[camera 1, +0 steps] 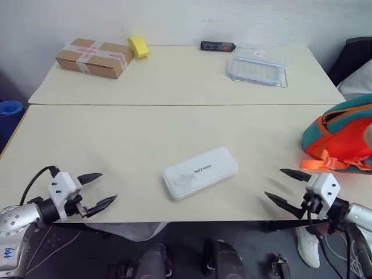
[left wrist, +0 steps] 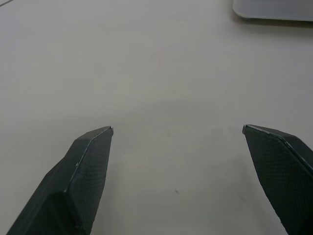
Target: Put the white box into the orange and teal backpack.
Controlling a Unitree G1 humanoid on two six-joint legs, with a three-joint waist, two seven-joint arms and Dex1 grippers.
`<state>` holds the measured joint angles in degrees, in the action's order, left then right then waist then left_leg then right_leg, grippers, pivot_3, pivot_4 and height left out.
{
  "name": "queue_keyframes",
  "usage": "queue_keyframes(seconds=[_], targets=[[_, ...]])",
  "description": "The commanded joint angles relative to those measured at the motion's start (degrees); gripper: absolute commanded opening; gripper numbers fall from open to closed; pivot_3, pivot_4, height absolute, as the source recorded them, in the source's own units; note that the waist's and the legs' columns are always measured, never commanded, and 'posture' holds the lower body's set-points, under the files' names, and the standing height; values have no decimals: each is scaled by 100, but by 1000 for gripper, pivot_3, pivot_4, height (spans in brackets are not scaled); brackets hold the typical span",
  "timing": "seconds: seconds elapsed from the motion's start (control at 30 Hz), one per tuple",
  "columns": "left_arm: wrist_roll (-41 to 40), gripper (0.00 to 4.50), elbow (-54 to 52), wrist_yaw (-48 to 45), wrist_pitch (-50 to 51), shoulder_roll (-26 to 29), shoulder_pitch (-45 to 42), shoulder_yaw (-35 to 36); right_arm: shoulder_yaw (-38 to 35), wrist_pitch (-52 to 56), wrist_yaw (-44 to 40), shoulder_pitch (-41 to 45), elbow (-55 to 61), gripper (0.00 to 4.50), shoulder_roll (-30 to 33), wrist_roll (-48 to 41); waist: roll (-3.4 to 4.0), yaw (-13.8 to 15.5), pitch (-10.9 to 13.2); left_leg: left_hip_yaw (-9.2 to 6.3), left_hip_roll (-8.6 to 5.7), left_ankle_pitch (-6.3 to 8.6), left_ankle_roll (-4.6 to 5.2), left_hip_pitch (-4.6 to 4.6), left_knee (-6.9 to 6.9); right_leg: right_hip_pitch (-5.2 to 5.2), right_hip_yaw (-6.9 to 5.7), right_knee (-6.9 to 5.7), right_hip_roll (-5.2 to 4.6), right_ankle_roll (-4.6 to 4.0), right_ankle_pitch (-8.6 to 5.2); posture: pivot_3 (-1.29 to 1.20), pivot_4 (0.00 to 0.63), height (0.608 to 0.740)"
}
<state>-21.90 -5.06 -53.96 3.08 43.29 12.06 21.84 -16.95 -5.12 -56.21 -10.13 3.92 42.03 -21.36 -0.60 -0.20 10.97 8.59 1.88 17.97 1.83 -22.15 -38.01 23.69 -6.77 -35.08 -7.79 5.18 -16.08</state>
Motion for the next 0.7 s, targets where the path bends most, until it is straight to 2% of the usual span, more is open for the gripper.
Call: queue_keyframes(seconds=[0.03, 0.13, 0.2, 0.27, 0.3, 0.4, 0.57, 0.7], targets=[[-124, 4456, -183, -39, 48, 37, 67, 145, -180, -90, -73, -56, 0, 4492, 82, -46, 0, 2, 0, 0, 0, 0, 0, 0, 0, 0, 0, 0, 0, 0, 0, 0, 150, 740], [-396, 4456, -284, -4, 467, 48, -57, 172, -166, -108, -96, -6, -46, 4492, 32, -85, 0, 2, 0, 0, -1, 0, 0, 0, -1, -1, 0, 0, 0, 0, 0, 0, 150, 740], [-649, 4456, -465, -161, 797, 153, -108, 136, -184, 442, 215, 343, 71, 4492, -178, -509, -1, 1, 0, 0, -1, -1, 1, 0, -2, -2, 0, -1, 0, 0, 0, 0, 150, 740], [-853, 4075, -636, -214, 1041, 181, -151, 138, -224, 1092, 658, 759, 258, 4500, -382, -955, 0, -27, 0, -1, 0, -2, 0, 0, -4, -1, 1, -5, 0, 0, 0, 0, 150, 740], [-902, 3872, -818, -223, 1186, 212, -150, 68, -4, 1236, 558, 977, 307, 4311, -278, -844, 0, -39, 0, -1, 1, -2, -1, 0, -4, 0, 2, -7, 0, 0, 0, 0, 150, 740], [-774, 3002, -1282, -167, 1388, 223, -254, -328, 686, 1171, 481, 1620, 27, 3610, -208, -111, 2, -64, 1, -1, 0, -4, -4, 0, -4, 4, 5, -15, -1, -4, -1, 0, 150, 740], [-531, 1434, -1537, 95, 1537, -9, -683, -1058, 1271, 658, 486, 2527, -969, 1879, -342, 625, 2, -38, 1, 0, -6, -20, 21, -3, -4, 3, -1, -13, 6, -5, -3, 0, 150, 740], [-103, 144, -1465, 109, 1297, -192, -857, -1677, 1703, 192, 113, 3105, -1807, 478, -315, 1034, 2, -51, 1, 10, -10, -23, 28, -4, -11, 3, 2, -16, 11, 0, 0, 0, 150, 740]])
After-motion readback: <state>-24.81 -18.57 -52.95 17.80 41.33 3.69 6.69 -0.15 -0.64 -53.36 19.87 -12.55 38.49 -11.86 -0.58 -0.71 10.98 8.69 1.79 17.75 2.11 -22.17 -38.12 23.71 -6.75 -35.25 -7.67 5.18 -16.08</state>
